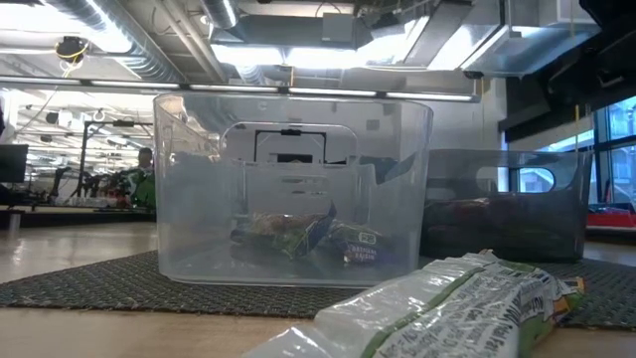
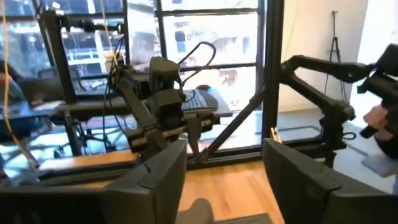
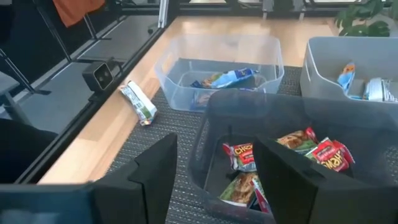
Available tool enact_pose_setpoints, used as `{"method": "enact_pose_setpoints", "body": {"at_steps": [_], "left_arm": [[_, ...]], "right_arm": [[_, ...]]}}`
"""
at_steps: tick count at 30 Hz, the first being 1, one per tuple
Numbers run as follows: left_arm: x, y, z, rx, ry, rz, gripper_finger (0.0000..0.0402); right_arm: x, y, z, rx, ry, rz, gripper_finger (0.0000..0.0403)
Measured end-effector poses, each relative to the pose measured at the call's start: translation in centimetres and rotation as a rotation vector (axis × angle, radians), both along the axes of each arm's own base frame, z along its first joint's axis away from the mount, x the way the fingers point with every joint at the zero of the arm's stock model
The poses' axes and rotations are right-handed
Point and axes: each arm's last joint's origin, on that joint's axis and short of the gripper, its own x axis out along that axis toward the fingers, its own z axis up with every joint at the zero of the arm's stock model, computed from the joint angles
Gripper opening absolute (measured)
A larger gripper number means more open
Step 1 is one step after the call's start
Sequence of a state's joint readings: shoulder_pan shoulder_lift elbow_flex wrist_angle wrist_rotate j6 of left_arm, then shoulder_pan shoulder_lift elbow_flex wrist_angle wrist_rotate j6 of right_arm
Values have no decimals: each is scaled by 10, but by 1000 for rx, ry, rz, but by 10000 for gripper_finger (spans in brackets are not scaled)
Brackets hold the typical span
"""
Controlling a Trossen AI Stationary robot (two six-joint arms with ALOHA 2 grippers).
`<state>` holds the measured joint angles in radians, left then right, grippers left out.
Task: Pick and place Granola Bars by type
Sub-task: Put the yellow granola bar into the gray bin
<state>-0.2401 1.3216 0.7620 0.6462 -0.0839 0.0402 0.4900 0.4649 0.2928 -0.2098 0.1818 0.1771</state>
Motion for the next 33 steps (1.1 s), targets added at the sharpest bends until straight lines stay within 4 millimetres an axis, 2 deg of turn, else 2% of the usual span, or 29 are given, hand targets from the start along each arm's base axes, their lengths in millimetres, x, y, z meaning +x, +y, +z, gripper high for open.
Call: {"method": "enact_pose_setpoints", "body": {"at_steps": [4,8,20,23,27,33], "left_arm": [[1,2,-4,52,39,13,229],[1,4,-5,97,37,25,234],[1,4,-5,36,46,21,233],[2,5,-3,-32,30,78,230],[11,5,5,-80,87,169,229],[41,-5,8,-117,261,238,232]], "right_arm": [[-1,0,0,-5,2,1,213],[-1,0,0,-57,-11,22,213],[-1,0,-1,-122,-30,49,213],[-1,0,-1,-122,-30,49,213],[-1,0,-1,-122,-30,49,213],[-1,0,-1,-123,-28,49,213]]}}
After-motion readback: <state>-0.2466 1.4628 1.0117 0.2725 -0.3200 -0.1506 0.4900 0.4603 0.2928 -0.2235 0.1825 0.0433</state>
